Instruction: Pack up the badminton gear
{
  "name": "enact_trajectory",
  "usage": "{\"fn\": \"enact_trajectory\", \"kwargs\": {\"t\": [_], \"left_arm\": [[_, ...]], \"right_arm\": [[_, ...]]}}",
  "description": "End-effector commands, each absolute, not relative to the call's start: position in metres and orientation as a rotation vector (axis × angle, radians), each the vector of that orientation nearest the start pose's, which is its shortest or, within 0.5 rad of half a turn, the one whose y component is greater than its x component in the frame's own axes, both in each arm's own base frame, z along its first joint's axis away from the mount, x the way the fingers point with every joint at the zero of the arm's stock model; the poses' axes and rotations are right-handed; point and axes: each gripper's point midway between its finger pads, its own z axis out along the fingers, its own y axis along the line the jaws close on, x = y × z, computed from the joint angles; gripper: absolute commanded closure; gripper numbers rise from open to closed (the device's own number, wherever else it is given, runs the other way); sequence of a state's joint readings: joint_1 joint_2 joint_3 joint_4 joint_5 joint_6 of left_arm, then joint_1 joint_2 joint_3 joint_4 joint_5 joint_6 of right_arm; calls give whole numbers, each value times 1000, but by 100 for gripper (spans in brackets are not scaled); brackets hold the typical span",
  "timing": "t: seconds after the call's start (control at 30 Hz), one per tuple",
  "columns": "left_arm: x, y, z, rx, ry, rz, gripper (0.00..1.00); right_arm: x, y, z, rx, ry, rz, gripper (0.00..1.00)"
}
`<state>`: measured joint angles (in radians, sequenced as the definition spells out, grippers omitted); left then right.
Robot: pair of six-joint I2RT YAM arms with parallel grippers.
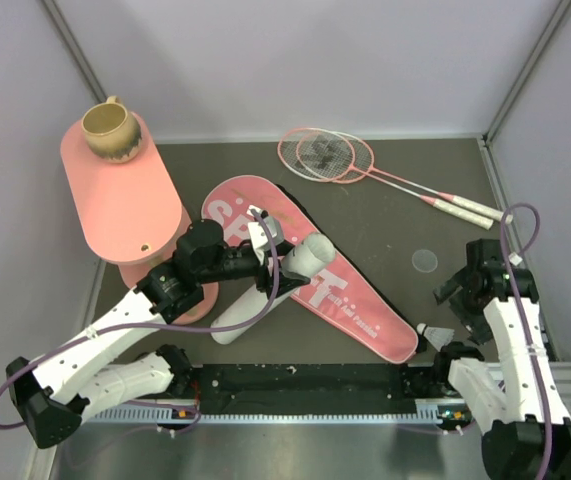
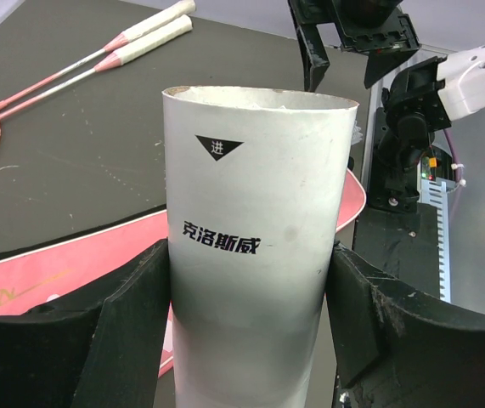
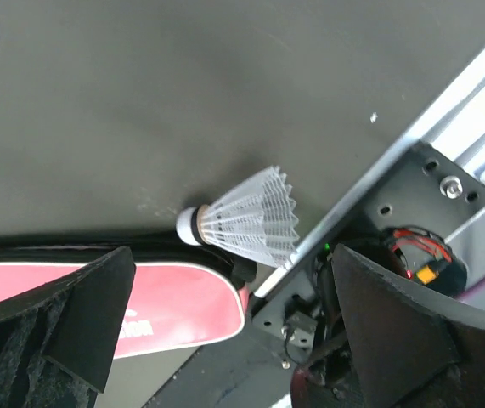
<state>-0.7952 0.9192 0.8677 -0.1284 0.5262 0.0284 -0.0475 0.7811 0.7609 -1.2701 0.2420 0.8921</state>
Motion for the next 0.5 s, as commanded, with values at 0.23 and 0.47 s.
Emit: {"fn": "enact_trajectory", "kwargs": {"t": [0.23, 0.47], "left_arm": [[157, -293, 325, 1074, 1352, -1016, 98], [155, -294, 325, 1079, 1347, -1029, 98]], "right_arm": [[107, 5, 86, 1500, 2676, -82, 1], [115, 33, 51, 1500, 2747, 154, 7]]}}
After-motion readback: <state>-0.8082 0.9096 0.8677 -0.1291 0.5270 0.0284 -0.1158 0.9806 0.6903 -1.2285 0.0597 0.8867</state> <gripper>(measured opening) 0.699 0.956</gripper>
